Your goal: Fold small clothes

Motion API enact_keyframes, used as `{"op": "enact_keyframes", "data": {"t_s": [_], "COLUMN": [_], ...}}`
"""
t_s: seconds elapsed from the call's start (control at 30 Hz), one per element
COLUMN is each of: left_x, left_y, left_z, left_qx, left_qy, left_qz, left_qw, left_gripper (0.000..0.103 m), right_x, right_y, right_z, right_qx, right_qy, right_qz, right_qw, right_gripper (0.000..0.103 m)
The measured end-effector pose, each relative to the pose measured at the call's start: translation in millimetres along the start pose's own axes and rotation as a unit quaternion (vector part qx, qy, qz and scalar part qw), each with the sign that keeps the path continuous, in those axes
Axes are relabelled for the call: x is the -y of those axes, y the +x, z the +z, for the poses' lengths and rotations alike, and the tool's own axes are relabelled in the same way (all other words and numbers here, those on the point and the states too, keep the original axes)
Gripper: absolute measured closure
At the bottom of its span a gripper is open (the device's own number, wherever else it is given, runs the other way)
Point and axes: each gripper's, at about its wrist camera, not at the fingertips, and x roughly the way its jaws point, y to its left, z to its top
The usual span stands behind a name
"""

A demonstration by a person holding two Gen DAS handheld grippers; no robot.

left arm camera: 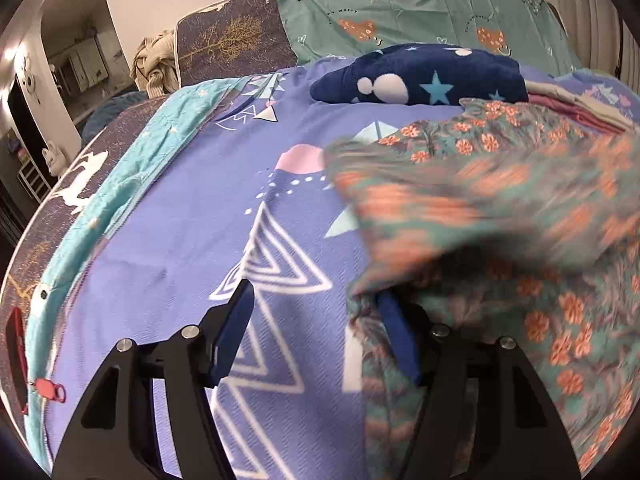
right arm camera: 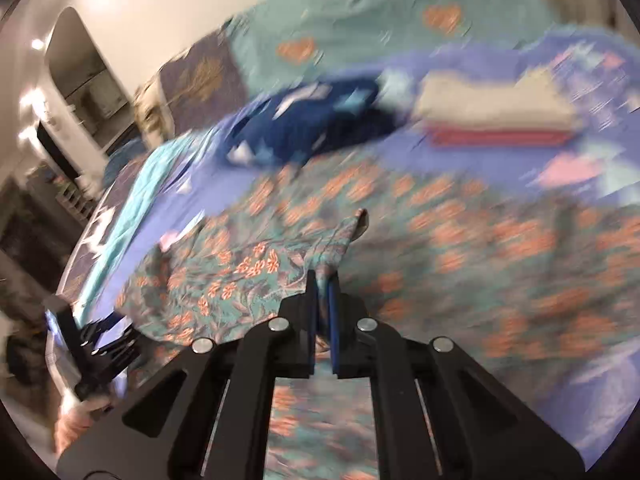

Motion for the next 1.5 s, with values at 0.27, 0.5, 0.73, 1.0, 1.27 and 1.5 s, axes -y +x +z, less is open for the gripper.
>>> {"op": "enact_keyframes", "data": {"t_s": [0.27,0.5,0.73,1.0,1.27,1.5], "left_x": [0.7,-4.0,-0.9,-4.2,-29.2,29.4], "left_y": [-9.5,-9.3,-8.5,-7.7,-38.2,-28.3], "left_z": [-9.8,-12.4,-12.4,-14.6,-0.8,48.1], "left_qx": [0.004,-0.001,-0.003,-0.005,0.004,0.031], "left_qy": [0.012,0.0,0.002,-0.003,-0.083,-0.025], "left_qz": [-0.005,-0.011,-0.005,-0.013,-0.1,-0.152], "left_qw": [0.9999,0.9999,1.0,0.9999,0.9915,0.9875], "left_gripper": [0.038,0.038,0.038,0.036,0.086,0.087], "right_x": [67.5,70.1,54.5,63.0,47.8,20.4], "right_y": [10.4,34.4,77.5,51.5,21.7,47.1], "right_z": [-29.2,2.5,25.2,26.0,6.6,-19.5], "right_qx": [-0.067,-0.068,-0.098,-0.059,-0.029,-0.101], "right_qy": [0.055,0.057,0.03,0.004,0.003,-0.024], "right_qz": [-0.046,-0.025,-0.083,-0.143,-0.065,-0.039], "right_qw": [0.995,0.996,0.991,0.988,0.997,0.994], "right_gripper": [0.069,0.052,0.097,0.081,0.072,0.054]}}
